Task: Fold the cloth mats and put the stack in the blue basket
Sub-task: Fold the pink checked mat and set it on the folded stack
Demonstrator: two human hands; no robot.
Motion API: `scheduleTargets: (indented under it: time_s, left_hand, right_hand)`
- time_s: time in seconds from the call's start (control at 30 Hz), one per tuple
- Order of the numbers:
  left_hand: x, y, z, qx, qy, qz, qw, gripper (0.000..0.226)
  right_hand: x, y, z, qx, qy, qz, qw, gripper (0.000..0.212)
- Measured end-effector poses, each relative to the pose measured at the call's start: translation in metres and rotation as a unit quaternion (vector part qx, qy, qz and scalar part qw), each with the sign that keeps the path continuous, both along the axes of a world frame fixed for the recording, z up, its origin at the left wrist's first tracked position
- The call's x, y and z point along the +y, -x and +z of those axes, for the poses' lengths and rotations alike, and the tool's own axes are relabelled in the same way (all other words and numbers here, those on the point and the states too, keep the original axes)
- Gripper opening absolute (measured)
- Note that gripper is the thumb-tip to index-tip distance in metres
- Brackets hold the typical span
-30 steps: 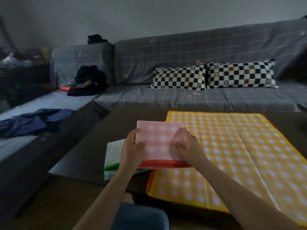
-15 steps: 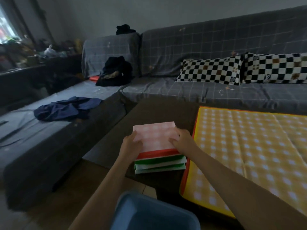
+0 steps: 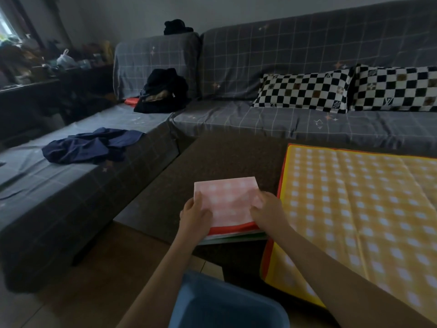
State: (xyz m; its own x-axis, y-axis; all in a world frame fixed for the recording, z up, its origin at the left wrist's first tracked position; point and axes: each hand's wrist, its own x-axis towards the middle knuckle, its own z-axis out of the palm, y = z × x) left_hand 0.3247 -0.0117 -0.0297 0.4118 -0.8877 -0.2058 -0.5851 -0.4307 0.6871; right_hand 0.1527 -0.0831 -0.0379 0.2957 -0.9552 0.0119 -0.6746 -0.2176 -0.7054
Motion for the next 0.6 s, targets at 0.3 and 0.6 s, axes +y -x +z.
scheduleTargets:
  time_s: [0.3, 0.6]
  left_hand:
    - [0.002, 0.003, 0.007, -0.045, -0.016, -0.025, 0.999, 0.063]
    - [0.01, 0.005, -0.005, -0.127, -0.022, -0.07, 0.989, 0.056]
  right_hand:
    - [0.008, 0.0, -0.009, -0.036, -0.032, -0.008, 0.999, 0.048]
    - [0.015, -0.008, -0.013, 0.101, 0.024, 0.024, 0.994, 0.051]
